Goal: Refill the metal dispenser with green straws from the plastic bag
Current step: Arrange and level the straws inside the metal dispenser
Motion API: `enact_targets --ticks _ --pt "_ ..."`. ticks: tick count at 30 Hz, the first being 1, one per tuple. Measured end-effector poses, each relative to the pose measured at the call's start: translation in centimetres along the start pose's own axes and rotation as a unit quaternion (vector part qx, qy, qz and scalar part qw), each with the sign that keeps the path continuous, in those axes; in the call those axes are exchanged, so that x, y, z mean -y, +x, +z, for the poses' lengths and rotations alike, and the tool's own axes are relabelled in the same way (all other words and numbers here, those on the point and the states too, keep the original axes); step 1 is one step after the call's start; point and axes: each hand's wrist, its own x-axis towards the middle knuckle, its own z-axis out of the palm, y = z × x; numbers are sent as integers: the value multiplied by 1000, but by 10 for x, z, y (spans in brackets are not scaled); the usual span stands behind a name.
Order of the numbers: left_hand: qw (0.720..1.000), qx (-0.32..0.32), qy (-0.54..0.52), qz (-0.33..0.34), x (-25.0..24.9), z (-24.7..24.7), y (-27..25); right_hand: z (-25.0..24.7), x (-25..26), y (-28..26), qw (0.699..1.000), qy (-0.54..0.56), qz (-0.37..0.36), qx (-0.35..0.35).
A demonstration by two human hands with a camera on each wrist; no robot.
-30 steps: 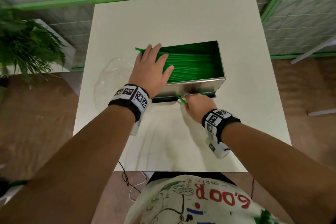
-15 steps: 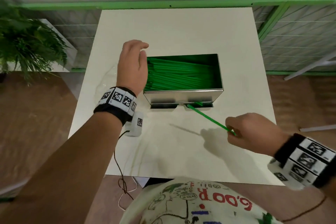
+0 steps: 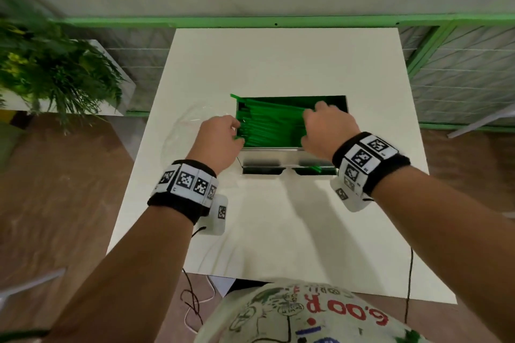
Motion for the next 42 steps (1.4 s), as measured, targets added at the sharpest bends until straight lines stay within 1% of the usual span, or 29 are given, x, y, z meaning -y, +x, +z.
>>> enact_targets --ticks 2,3,5,6,7,9,10,11,13,14,15,16,18,19,20,22,24,26,27,28,29,31,33,35,36,38,40,41,42 --pt "1000 -17 -19 1 -8 5 -3 21 -4 2 996 80 -3 -48" --pt "999 -18 -34 -5 -14 7 -4 29 -6 2 991 123 -5 -51" --pt "998 5 -66 -19 -27 11 -3 40 -10 2 981 188 7 -40" --pt "997 26 -63 -20 -31 13 -1 42 -11 4 979 202 12 -34" --pt "998 39 -50 -20 -35 12 0 42 -11 5 979 204 13 -25" --pt "998 41 -30 -21 -37 8 2 39 -10 8 979 202 21 2" --pt "1000 22 -15 -16 -36 5 3 38 -9 9 979 200 29 16" --pt "1000 -13 8 -9 -34 2 4 36 -8 9 980 192 34 25" --pt "994 -105 32 16 -32 -3 9 36 -7 9 984 172 37 29" --pt "991 -128 18 27 -30 -4 12 35 -6 9 985 164 36 30" --pt "993 -117 -2 34 -30 -3 17 36 -5 8 986 160 38 29" --pt "996 -80 -23 33 -29 1 22 36 -5 8 986 160 43 24" --pt "999 14 -38 7 -31 11 25 36 -5 7 985 163 48 9" --pt "998 38 -42 -6 -31 18 24 37 -5 7 985 166 46 7" --pt "998 38 -56 -10 -32 23 22 37 -5 7 985 168 40 10" --pt "991 -5 -135 -10 -31 29 19 36 -4 8 984 171 30 27" --pt "968 -58 -242 -32 -27 27 18 35 -5 8 984 171 30 39" --pt "942 -73 -321 -64 -21 22 21 33 -4 7 983 176 33 44" --pt "940 -70 -328 -66 -17 22 22 33 -5 7 982 179 31 43" --pt "948 -69 -305 -55 -16 22 21 32 -5 6 982 181 31 40" --pt "964 -75 -254 -29 -17 23 19 32 -5 6 982 183 31 34" --pt "985 -97 -129 57 -25 27 14 33 -6 5 979 196 35 33" --pt "985 -85 -6 153 -40 34 14 29 -5 4 976 205 28 61" --pt "971 -47 110 208 -52 45 20 23 -3 3 970 223 18 94" --pt "964 -33 159 210 -53 51 25 19 -3 2 963 246 19 106" --pt "955 -26 230 183 -44 60 34 12 -7 2 940 311 27 136" --pt "950 -31 262 169 -28 64 38 -2 -15 6 920 346 24 184" --pt "948 -34 265 175 -21 64 39 -12 -18 10 916 349 19 198" --pt "946 -38 263 183 -18 64 39 -24 -21 14 919 340 14 198"
